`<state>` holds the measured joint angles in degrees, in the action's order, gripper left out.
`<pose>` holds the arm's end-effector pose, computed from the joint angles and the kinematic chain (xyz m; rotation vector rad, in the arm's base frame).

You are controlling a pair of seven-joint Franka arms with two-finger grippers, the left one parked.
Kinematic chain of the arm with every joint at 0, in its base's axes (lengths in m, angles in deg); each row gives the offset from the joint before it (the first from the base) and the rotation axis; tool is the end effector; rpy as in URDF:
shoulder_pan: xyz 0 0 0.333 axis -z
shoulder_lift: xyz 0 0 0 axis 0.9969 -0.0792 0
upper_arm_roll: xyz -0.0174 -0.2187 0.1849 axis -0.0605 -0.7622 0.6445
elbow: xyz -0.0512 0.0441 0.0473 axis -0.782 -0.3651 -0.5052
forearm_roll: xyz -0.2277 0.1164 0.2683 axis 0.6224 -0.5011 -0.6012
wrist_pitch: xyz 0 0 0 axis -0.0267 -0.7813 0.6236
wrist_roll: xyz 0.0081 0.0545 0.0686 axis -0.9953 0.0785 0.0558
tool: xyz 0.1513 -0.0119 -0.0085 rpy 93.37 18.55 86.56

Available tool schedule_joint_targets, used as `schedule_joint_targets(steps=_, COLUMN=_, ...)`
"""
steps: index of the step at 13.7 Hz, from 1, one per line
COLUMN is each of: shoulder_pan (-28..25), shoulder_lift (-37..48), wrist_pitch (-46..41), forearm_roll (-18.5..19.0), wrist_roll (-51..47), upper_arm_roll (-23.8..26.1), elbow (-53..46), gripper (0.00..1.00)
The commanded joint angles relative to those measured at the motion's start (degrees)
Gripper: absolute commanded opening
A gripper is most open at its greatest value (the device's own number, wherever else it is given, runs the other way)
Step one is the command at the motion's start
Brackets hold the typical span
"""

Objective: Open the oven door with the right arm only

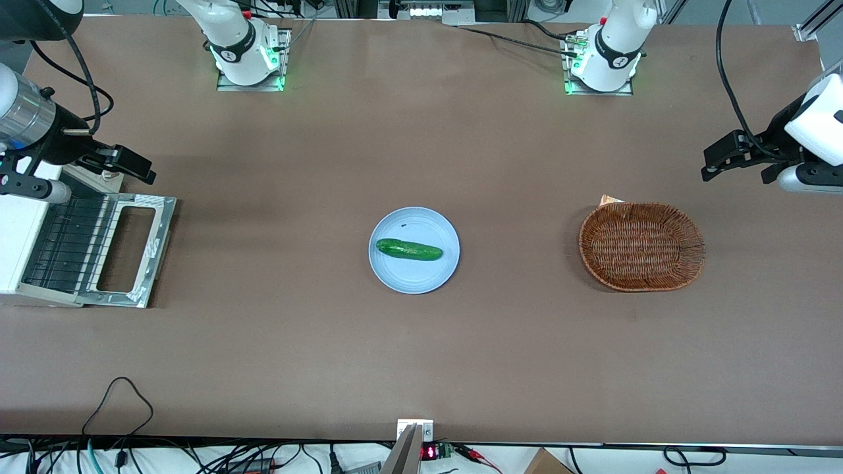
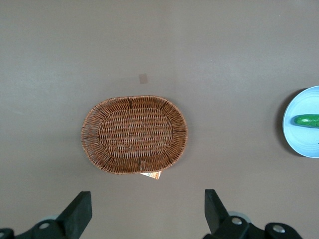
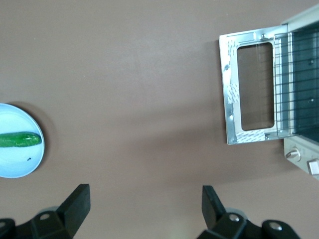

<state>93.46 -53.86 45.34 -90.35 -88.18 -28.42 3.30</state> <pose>0.5461 0.0465 0.5095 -3.1001 0.3632 0.0950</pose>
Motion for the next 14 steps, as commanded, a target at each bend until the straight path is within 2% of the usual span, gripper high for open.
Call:
schedule_joint_targets(steps=1, shoulder_pan=-0.8, shoulder_lift=-0.7, wrist_pitch=-0.6, forearm_roll=0.6, wrist_roll=-1.4, upper_arm_roll=-0.5, elbow=-1.2, gripper=0.99)
schedule_joint_targets(steps=2, shoulder_pan=-0.8, shoulder_lift=-0.7, wrist_pitch=-0.8, forearm_roll=0.6, wrist_roll=-0.1, upper_arm_roll=-0.6, elbow=-1.3, gripper=0.99)
schedule_joint_targets(steps=5, shoulder_pan=-0.8, shoulder_lift=-0.6, wrist_pitch=-1.9, forearm_roll=1.4, wrist_roll=12.3, upper_arm_roll=-1.3, elbow=-1.6, gripper=0.99)
schedule_joint_targets(steps=14, shoulder_pan=-0.9, shoulder_lift=-0.8, wrist_pitch=-2.0, forearm_roll=1.6, wrist_roll=12.0, upper_arm_roll=-1.3, elbow=-1.7, gripper=0.99)
